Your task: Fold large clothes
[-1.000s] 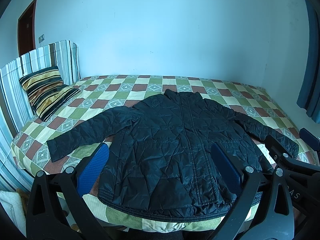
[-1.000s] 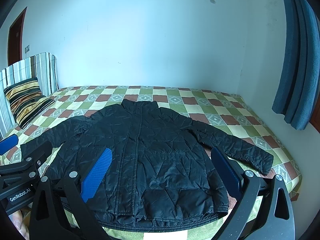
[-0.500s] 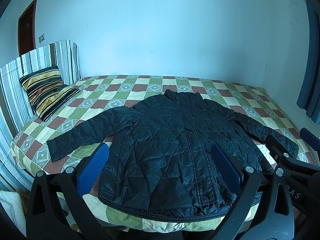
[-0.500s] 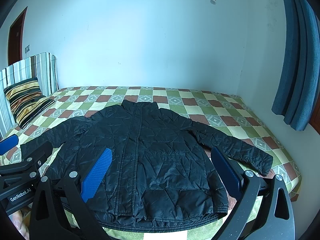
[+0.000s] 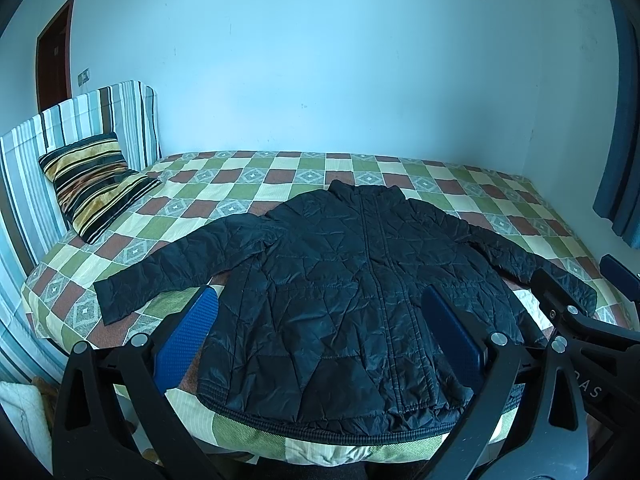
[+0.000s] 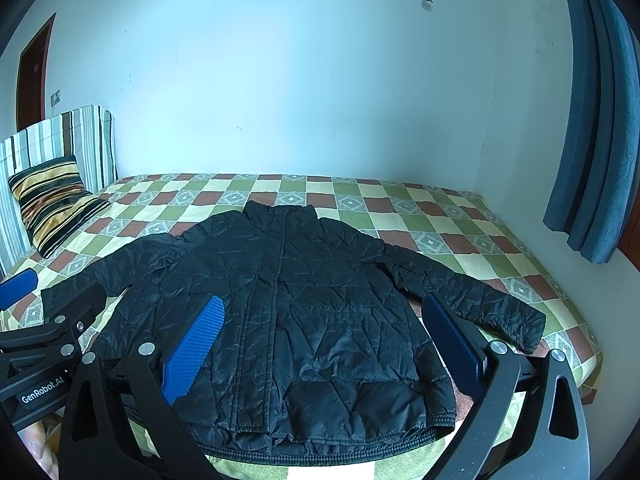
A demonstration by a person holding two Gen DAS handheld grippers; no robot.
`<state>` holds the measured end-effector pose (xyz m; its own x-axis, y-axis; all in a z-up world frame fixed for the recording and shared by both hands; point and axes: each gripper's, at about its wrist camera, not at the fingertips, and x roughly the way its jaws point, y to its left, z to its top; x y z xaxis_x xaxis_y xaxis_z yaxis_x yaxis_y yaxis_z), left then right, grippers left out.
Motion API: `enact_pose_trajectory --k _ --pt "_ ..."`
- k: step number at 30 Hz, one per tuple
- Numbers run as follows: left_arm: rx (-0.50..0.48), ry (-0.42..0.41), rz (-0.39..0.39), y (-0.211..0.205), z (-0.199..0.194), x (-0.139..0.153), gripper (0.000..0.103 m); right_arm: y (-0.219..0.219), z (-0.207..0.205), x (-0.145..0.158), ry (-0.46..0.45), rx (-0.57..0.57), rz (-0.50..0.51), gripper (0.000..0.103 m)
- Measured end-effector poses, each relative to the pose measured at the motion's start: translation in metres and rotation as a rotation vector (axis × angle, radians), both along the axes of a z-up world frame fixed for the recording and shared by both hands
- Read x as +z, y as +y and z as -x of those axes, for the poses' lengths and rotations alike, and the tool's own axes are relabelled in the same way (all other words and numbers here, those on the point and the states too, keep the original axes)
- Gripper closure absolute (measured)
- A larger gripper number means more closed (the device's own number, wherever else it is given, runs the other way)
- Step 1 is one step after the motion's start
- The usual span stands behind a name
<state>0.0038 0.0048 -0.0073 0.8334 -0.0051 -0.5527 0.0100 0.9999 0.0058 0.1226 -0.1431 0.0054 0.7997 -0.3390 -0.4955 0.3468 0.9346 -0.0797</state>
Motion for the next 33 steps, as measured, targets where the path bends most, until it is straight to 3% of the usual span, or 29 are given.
enact_pose_trajectory --k 12,19,25,30,33 --pt "-0.001 0.005 -0.001 0.0 -0.001 -0.002 0.002 -0.001 -0.001 -0.002 0.003 0.001 -0.002 0.005" --pt "-0.012 0.048 -0.004 -0.001 -0.027 -0.017 0.002 -0.022 -0.018 -0.019 0.046 0.002 -0.049 0.005" --pt "0.0 0.148 -0.013 0.005 -0.075 -0.05 0.002 -0.086 -0.04 -0.051 0.083 -0.075 -0.192 0.005" --pt "0.07 0.209 0.002 0.022 -0.115 -0.081 0.002 -0.174 -0.044 -0.08 0.077 -0.251 -0.327 0.005" --pt "0.119 0.243 0.022 0.036 -0.138 -0.101 0.002 -0.217 -0.044 -0.097 0.093 -0.346 -0.345 0.005"
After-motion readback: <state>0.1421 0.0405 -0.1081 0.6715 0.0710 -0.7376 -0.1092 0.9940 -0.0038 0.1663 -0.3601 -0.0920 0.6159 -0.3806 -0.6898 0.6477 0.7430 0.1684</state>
